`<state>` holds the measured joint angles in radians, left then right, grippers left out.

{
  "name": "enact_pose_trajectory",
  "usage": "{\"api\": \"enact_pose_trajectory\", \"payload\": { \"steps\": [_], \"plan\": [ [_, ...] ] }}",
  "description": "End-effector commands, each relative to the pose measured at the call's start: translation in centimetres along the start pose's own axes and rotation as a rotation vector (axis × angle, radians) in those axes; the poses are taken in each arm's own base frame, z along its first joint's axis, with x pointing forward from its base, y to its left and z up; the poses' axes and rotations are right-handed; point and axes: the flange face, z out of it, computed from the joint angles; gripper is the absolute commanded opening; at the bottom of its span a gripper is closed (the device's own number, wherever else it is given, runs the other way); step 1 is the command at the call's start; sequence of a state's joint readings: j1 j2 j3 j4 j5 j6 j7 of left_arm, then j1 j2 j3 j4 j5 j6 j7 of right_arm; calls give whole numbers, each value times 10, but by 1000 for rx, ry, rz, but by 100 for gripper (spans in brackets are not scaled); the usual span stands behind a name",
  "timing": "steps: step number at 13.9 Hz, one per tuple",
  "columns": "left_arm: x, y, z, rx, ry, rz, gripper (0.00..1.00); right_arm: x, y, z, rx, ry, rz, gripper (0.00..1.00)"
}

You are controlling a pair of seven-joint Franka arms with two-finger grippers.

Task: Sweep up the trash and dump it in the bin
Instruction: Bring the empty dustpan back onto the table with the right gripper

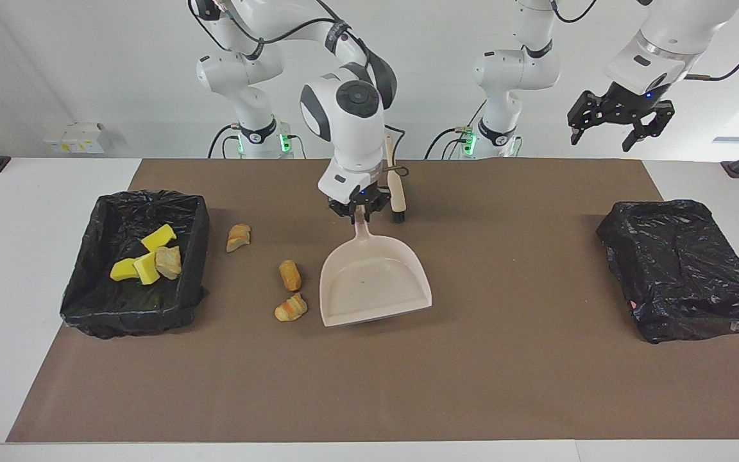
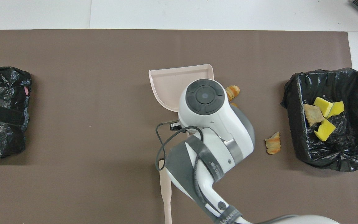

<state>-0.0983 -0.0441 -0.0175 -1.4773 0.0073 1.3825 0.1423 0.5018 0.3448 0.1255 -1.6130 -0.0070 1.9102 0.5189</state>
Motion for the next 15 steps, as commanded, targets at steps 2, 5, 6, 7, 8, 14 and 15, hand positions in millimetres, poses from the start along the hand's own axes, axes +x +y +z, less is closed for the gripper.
{"api": "enact_pose_trajectory", "payload": {
  "steps": [2, 5, 6, 7, 8, 14, 15],
  "plan": [
    [-7, -2, -3, -9, 0, -3, 100, 39, -84, 42, -38, 61, 70, 0],
    [-7, 2, -3, -8, 0, 13, 100, 50, -89, 79, -71, 64, 94, 0],
    [-7, 3, -2, -8, -2, 17, 100, 50, -86, 79, -88, 60, 93, 32],
    [-7, 3, -2, -8, -2, 18, 100, 48, -88, 77, -99, 72, 78, 99],
    [-7, 3, -2, -8, 1, 17, 100, 49, -88, 72, -82, 81, 83, 100],
    [-9, 1, 2, -12, 0, 10, 100, 37, -65, 17, -42, 117, 101, 100],
    [-10, 2, 2, -19, 3, 11, 100, 27, -62, 12, -33, 101, 116, 100]
  ]
}}
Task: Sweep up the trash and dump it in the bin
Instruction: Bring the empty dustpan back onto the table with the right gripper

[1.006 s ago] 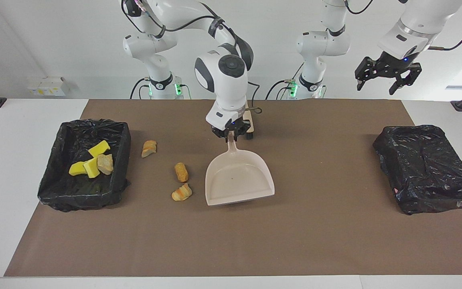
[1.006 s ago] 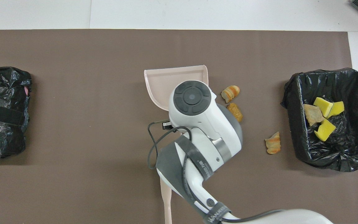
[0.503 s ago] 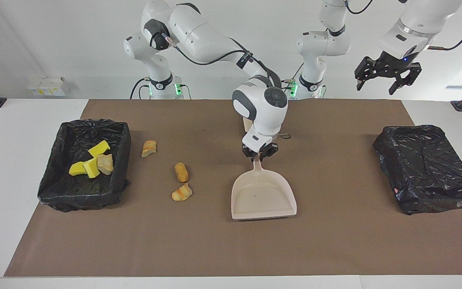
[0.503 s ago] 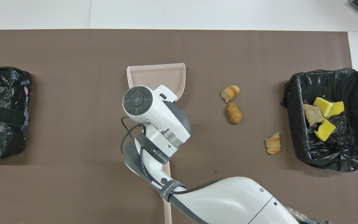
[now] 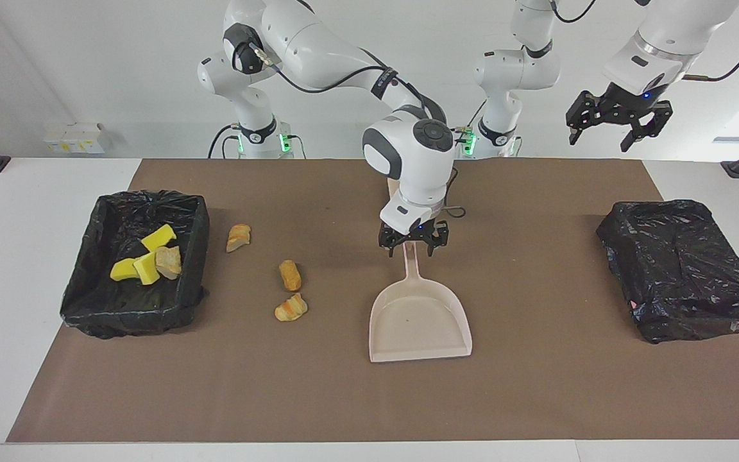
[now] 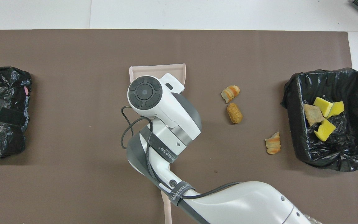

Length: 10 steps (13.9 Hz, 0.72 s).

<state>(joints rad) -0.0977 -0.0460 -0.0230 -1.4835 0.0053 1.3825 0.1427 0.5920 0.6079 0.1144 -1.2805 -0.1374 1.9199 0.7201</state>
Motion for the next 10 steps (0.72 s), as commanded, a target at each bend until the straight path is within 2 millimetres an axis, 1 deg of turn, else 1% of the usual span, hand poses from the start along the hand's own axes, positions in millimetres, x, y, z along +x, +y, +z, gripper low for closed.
{"api": "enact_pose_trajectory", "payload": {
  "steps": [1, 2, 4, 5, 6, 8, 9, 10],
  "plan": [
    [-9, 2, 1, -22, 6, 9, 100, -31, 14, -17, 7, -43, 28, 100],
    [-9, 3, 1, -21, 9, 12, 100, -47, 15, -25, 15, -49, 23, 100],
    [-9, 6, 0, -19, 10, 10, 100, -75, 28, -39, 12, -66, 41, 100],
    [-9, 7, 0, -19, 10, 7, 100, -96, 27, -44, 1, -70, 29, 100],
    [-8, 7, 1, -19, 10, 7, 100, -116, 26, -44, -9, -71, 33, 100],
    [0, 10, 5, -13, 49, 16, 100, -154, 22, -37, -4, -56, 60, 100],
    [6, 15, 13, -11, 63, 23, 100, -173, 22, -34, -4, -52, 71, 100],
    [16, 31, 24, -10, 76, 33, 100, -195, 22, -31, 0, -63, 80, 100]
  ]
}}
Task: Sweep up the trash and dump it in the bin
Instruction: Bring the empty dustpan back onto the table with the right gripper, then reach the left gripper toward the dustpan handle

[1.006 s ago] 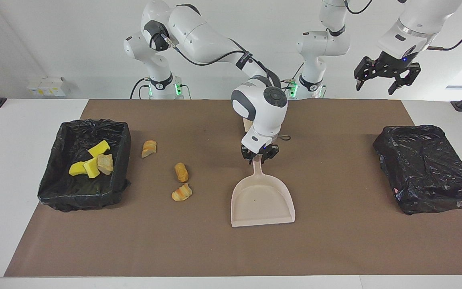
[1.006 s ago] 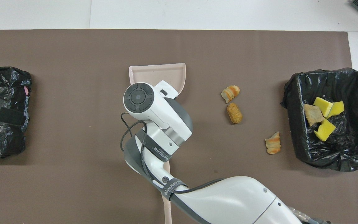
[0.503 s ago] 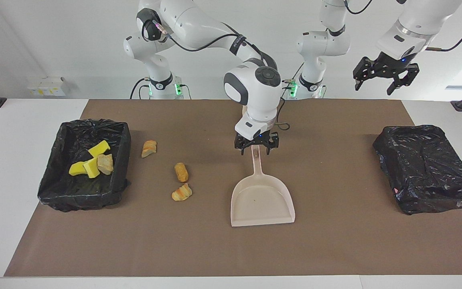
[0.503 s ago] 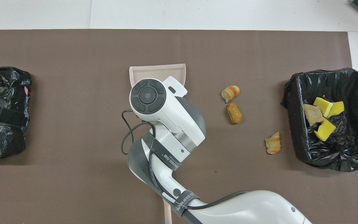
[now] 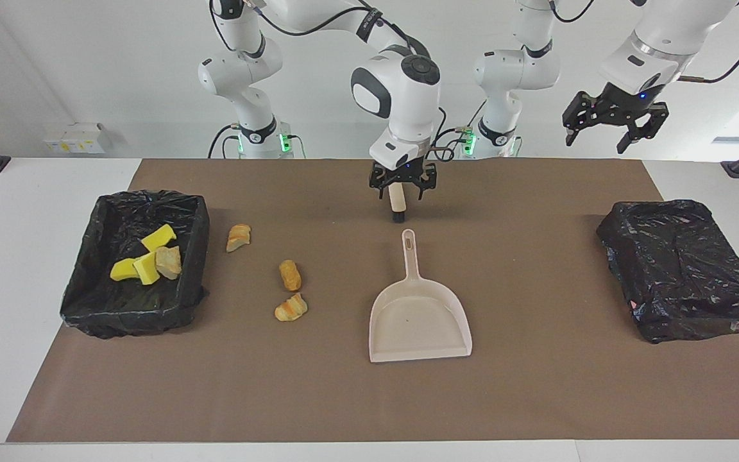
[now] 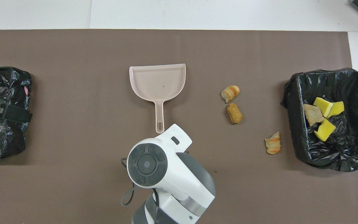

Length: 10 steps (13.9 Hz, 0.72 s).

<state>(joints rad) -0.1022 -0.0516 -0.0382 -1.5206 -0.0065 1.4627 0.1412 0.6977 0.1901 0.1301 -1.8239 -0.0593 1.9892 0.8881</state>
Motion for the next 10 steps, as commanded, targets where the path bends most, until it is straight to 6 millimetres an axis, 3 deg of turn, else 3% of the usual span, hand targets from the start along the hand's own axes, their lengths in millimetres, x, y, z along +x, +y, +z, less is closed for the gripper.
{"api": "enact_pose_trajectory", "payload": {
  "steps": [1, 3, 4, 6, 10],
  "plan": [
    [16, 40, 34, -7, 34, 3, 100, -62, 15, 15, 32, -20, 38, 100],
    [32, 85, 67, -11, 60, -35, 100, -94, 21, 27, 73, -28, 47, 100],
    [34, 97, 82, -12, 62, -30, 100, -106, 23, 35, 68, -36, 36, 100],
    [35, 130, 113, -11, 52, -14, 100, -130, 11, 52, 72, -49, 39, 100],
    [51, 195, 179, -15, 42, -111, 100, -149, 18, 81, 61, -123, 76, 95]
  ]
}}
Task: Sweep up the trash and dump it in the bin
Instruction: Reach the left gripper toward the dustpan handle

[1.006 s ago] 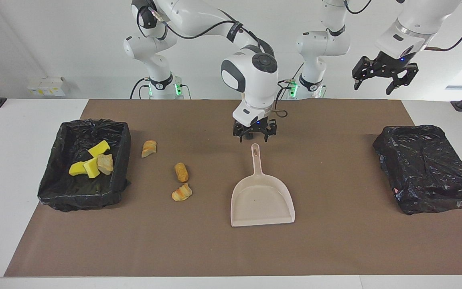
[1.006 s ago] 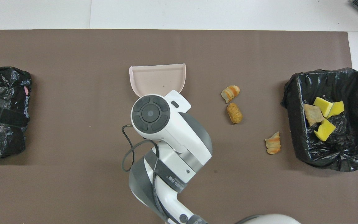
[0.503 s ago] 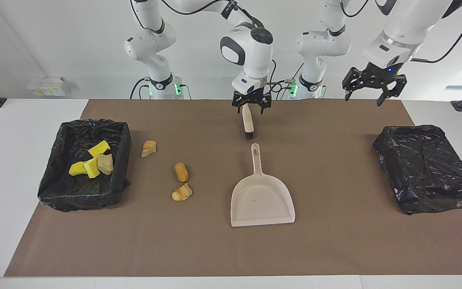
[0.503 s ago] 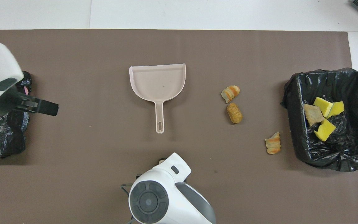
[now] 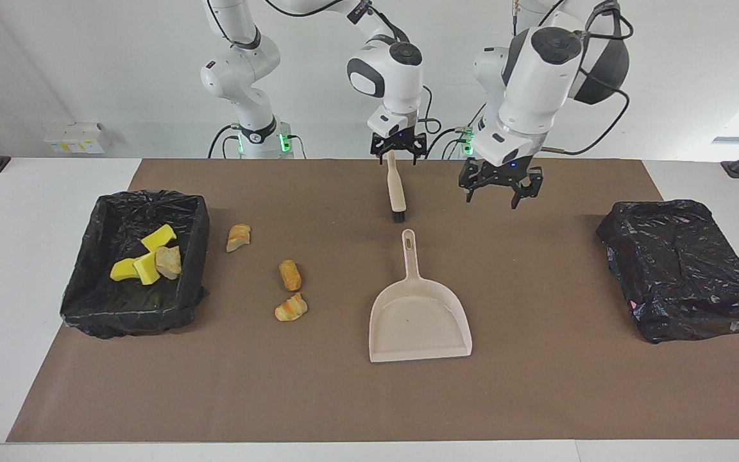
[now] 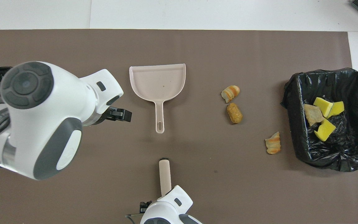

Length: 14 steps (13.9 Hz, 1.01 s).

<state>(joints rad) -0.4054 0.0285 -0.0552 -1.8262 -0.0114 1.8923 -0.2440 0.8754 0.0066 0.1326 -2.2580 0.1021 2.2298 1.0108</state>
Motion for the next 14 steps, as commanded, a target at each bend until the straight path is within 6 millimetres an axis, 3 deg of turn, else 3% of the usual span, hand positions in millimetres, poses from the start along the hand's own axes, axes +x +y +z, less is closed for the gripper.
{"api": "enact_pose_trajectory", "payload": {
  "steps": [1, 3, 6, 9, 10, 11, 12, 14],
  "plan": [
    [6, 35, 41, -1, 1, -54, 100, -10, 13, 15, 10, -46, 52, 92],
    [14, 66, 84, -8, 6, -94, 100, -22, 9, 20, 15, -77, 55, 85],
    [12, 92, 124, -13, 6, -191, 100, -23, 8, 20, 16, -81, 46, 71],
    [12, 103, 145, -48, 66, -210, 100, -24, 9, 21, 8, -86, 35, 36],
    [15, 102, 144, -56, 81, -213, 100, -24, 9, 22, 5, -86, 36, 15],
    [17, 104, 149, -58, 85, -211, 100, -24, 8, 20, 5, -87, 36, 0],
    [21, 106, 163, -61, 88, -212, 100, -24, 8, 20, -1, -91, 37, 0],
    [25, 107, 165, -69, 107, -209, 100, -25, 10, 21, -37, -116, 38, 0]
  ]
}}
